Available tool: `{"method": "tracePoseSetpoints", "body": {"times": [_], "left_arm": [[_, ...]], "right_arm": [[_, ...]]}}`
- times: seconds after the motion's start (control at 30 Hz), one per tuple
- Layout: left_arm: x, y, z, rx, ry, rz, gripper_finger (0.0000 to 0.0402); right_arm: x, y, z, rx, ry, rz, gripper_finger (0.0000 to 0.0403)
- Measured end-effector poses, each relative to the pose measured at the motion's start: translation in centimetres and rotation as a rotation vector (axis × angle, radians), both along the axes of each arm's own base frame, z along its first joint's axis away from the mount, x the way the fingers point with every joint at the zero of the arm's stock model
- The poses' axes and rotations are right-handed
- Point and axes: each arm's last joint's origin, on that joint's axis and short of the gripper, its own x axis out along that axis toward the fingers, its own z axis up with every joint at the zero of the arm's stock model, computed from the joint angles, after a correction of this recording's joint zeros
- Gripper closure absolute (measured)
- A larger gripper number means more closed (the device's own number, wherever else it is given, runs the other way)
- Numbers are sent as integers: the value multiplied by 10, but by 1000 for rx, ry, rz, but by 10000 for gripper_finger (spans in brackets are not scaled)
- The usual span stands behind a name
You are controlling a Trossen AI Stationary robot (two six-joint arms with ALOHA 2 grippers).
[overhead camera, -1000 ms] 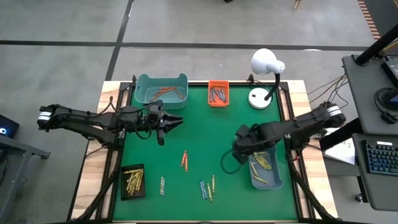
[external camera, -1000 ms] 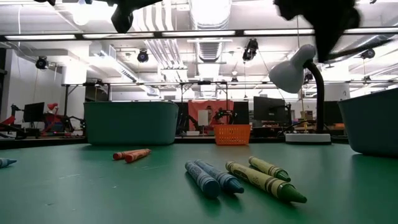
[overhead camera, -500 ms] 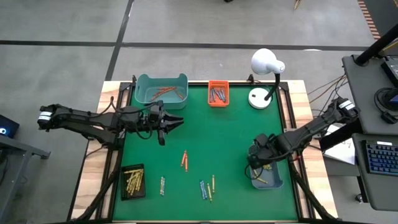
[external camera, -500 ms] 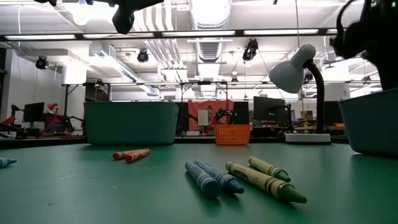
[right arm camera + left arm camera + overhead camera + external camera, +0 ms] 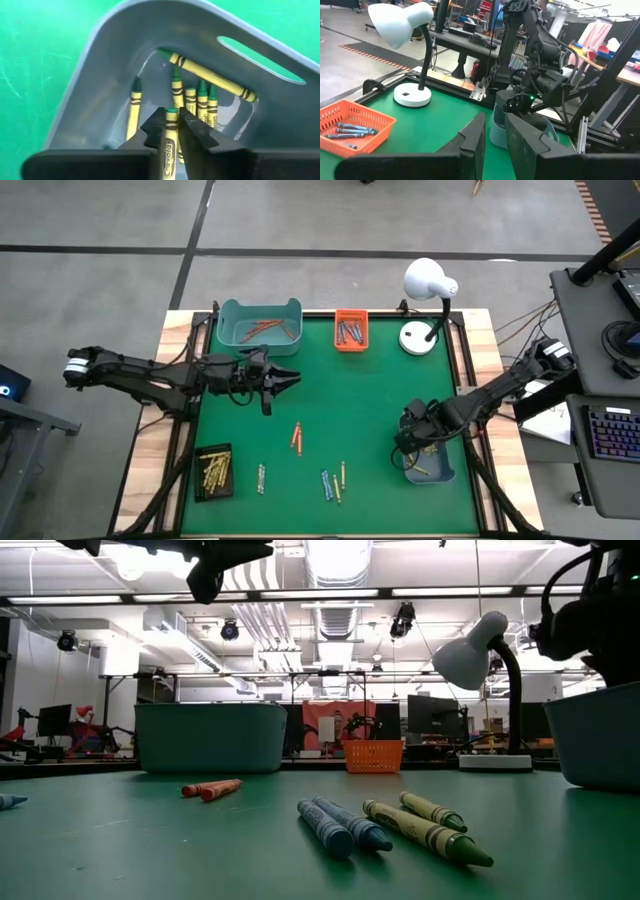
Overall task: Sort crayons
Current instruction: Put the green crayon into the blue bin, then put the orange crayon into the green bin
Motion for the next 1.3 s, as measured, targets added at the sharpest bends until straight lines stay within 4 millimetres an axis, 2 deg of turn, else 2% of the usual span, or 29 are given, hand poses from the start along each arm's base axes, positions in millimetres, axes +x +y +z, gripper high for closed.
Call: {"method": "tracePoseSetpoints", "body": {"times": [0.13, 0.4, 0.8, 1.3], "left_arm": [[0, 0, 0, 0, 0, 0, 345], [1, -3, -1, -30, 5, -10, 345], [4, -22, -8, -101, 37, -79, 345], [37, -41, -63, -316, 248, -40, 348]], "right_arm": [[0, 0, 0, 1, -4, 2, 335], [0, 0, 5, 7, -19, 15, 331], [20, 9, 55, 47, -198, 125, 330], [40, 12, 124, -225, -477, 368, 330]]}}
